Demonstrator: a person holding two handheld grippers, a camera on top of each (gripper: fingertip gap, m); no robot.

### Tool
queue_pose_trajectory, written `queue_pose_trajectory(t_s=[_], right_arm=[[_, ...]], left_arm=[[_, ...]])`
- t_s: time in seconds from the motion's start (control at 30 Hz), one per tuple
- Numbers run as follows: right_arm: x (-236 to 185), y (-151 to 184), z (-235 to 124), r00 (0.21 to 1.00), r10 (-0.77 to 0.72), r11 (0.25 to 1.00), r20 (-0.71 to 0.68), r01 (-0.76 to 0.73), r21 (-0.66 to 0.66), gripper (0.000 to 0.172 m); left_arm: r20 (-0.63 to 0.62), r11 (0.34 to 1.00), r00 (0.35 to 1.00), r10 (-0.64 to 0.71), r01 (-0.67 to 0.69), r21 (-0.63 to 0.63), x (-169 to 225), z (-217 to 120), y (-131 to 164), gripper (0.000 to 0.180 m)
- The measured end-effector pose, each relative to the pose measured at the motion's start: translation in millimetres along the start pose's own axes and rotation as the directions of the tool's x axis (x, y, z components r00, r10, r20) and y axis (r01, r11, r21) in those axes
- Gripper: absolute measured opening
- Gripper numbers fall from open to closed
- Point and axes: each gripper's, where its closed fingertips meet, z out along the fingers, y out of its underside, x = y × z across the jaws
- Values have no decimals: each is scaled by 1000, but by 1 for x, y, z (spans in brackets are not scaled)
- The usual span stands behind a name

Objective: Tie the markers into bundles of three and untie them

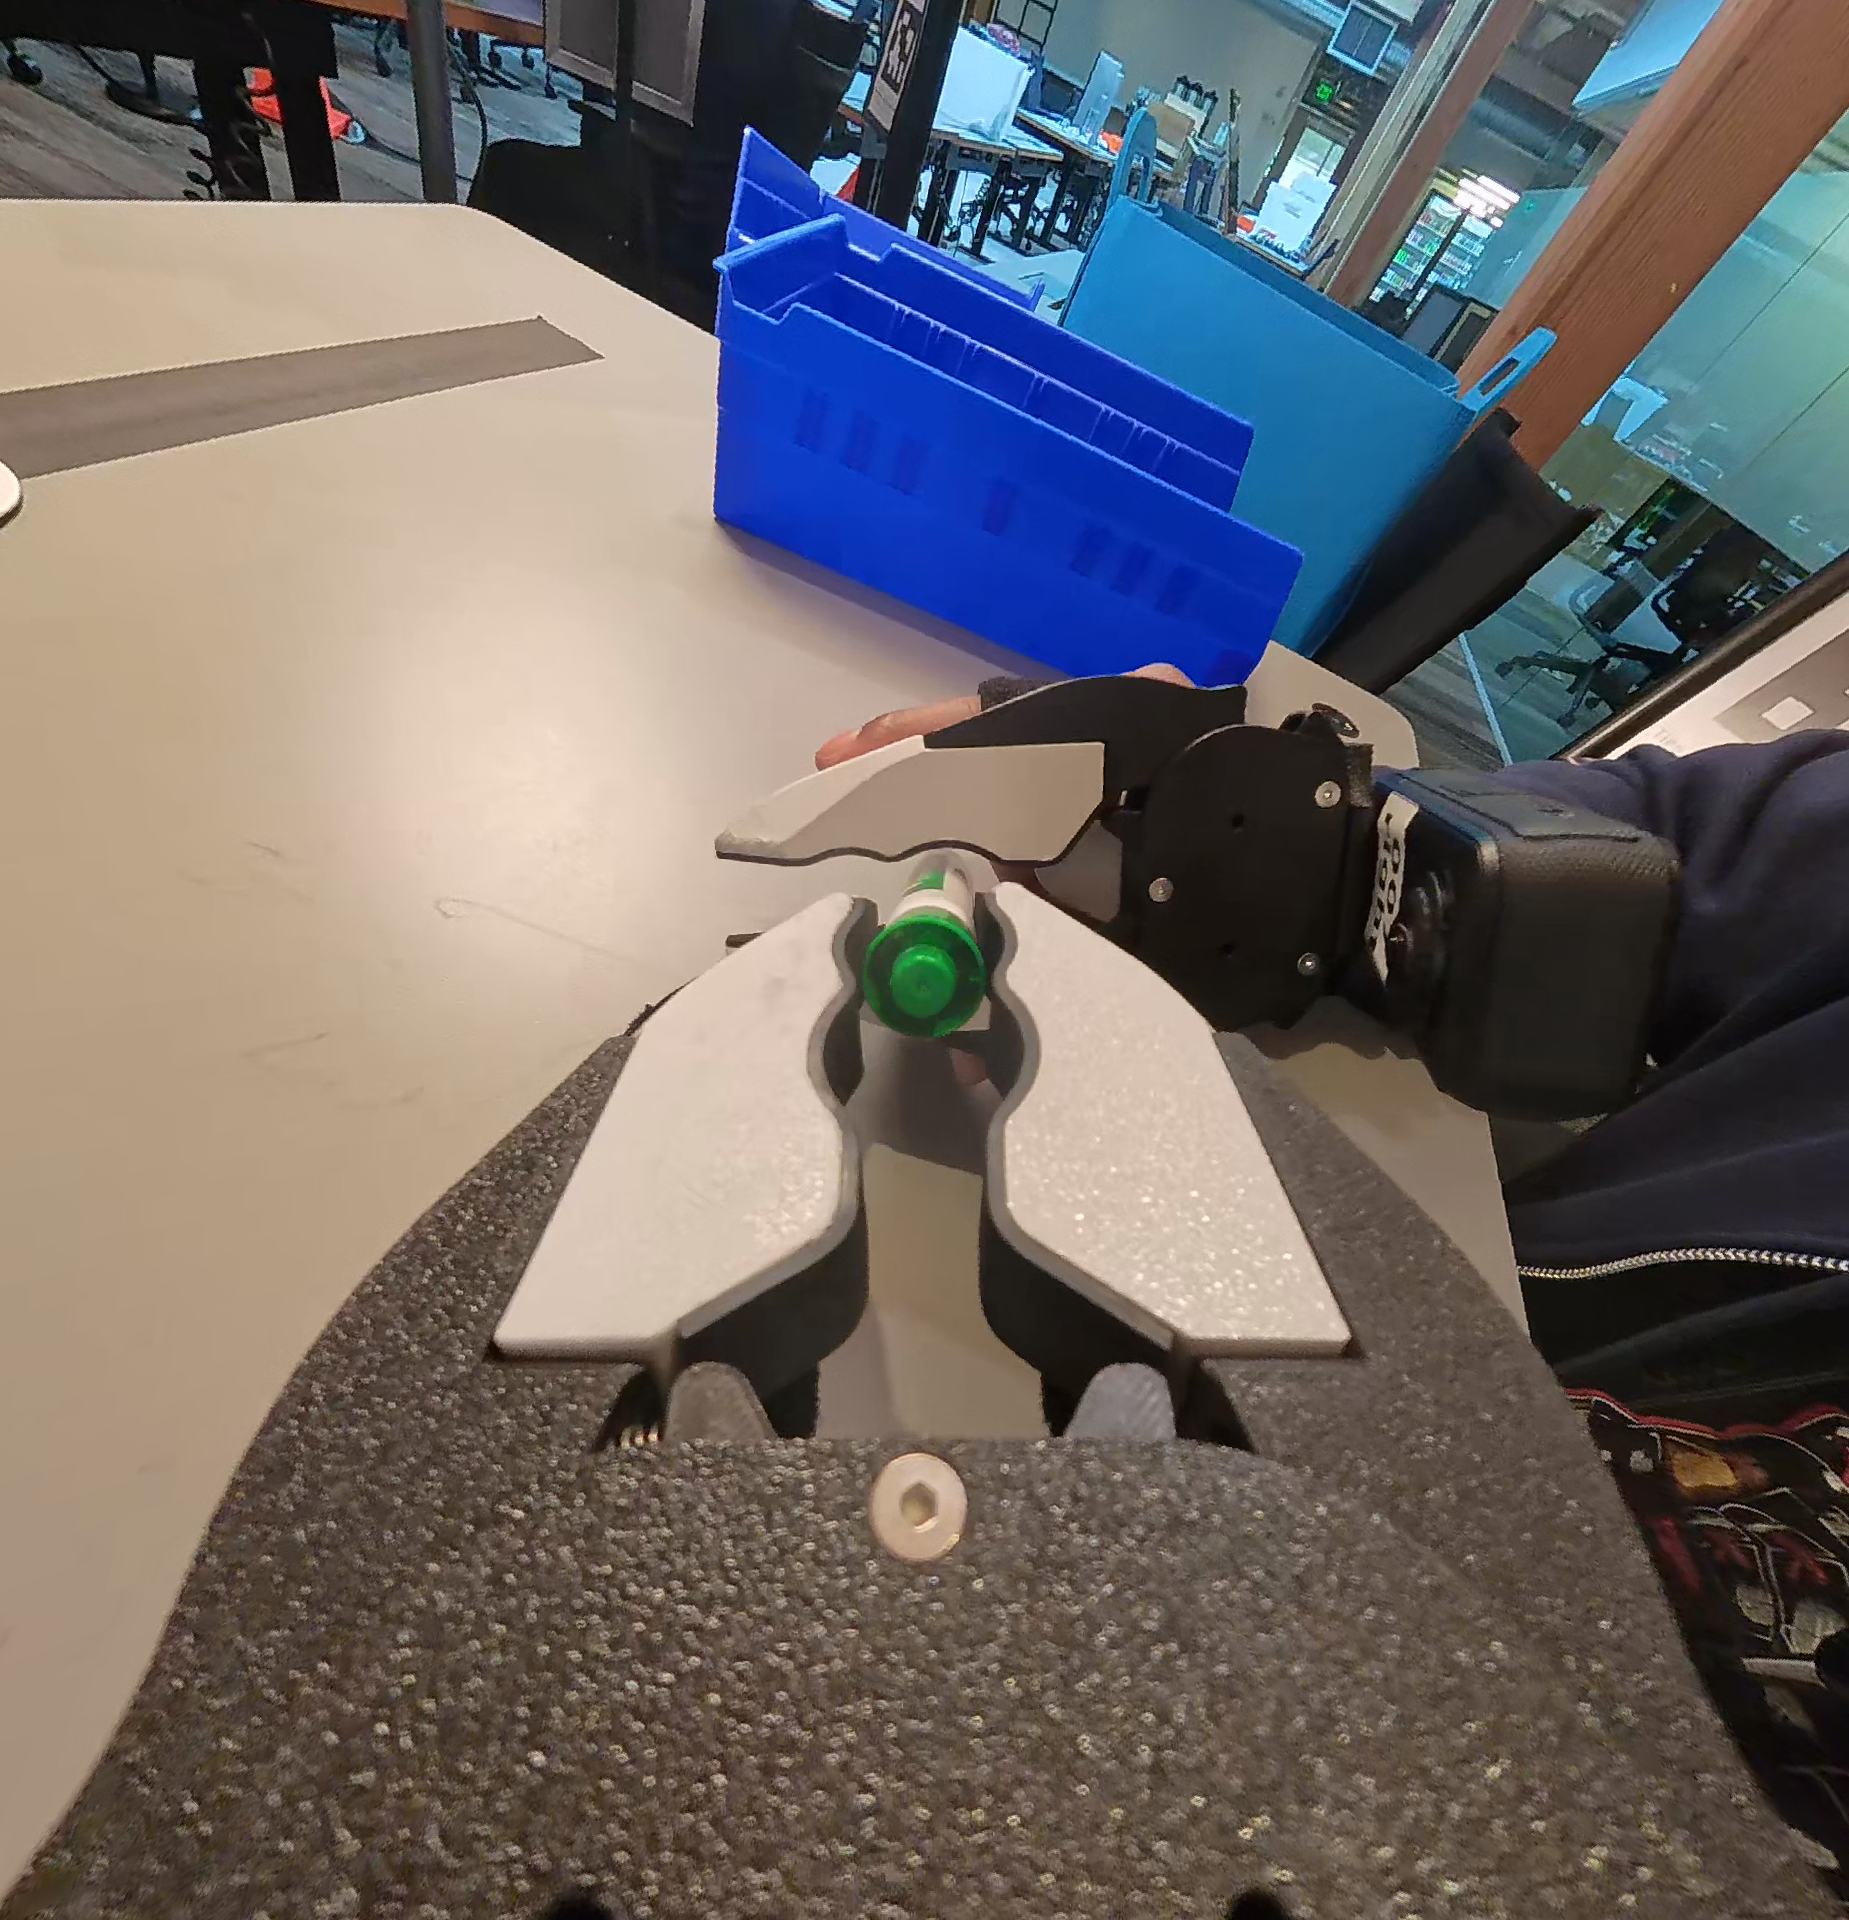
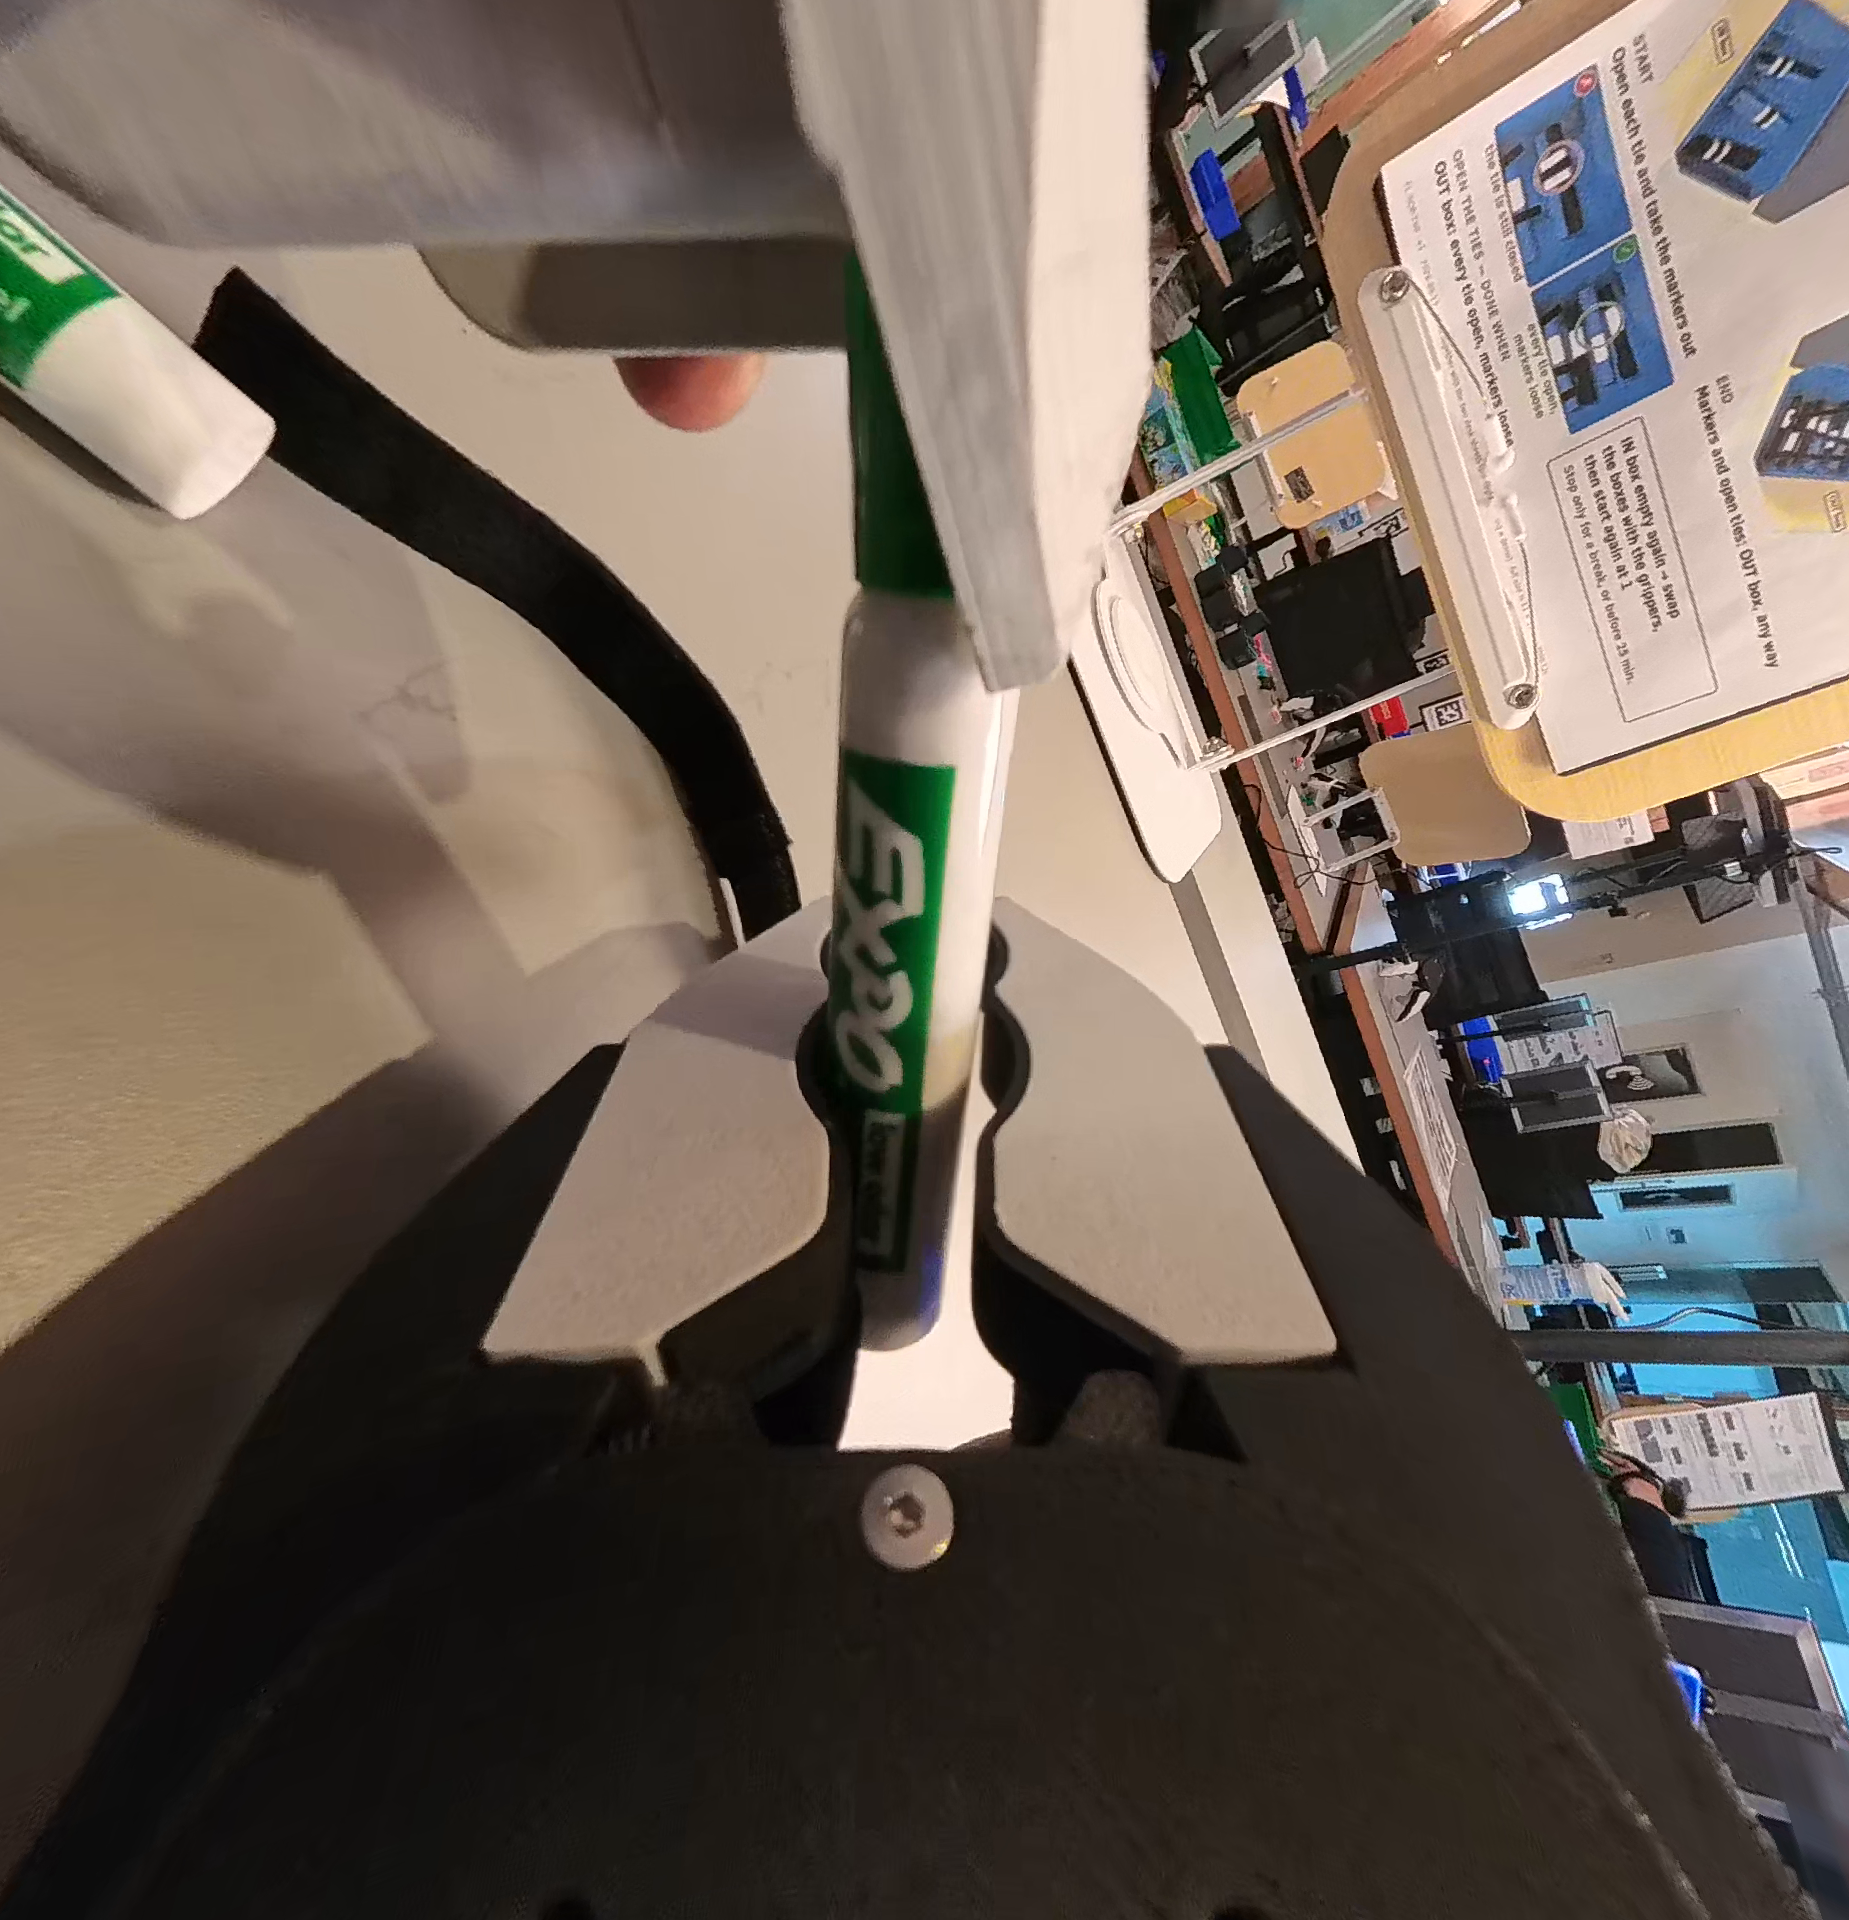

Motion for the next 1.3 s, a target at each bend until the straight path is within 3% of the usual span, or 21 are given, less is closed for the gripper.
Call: queue_pose_trajectory(t_s=[0.6, 1.0, 1.3], right_arm=[[4, -4, -3, 1000, 4, 999, -19, -3, 34, 17], [13, -10, -5, 997, 56, 996, -53, -52, 78, 52], [9, -10, -6, 998, 25, 997, -51, -21, 74, 30]], left_arm=[[-18, 1000, 1000, 4, -4, 6, 2, -2, -3, 19], [-27, 1000, 999, 16, -15, 27, 6, -4, -7, 19], [-33, 999, 999, 25, -24, 30, 8, -3, -7, 19]])
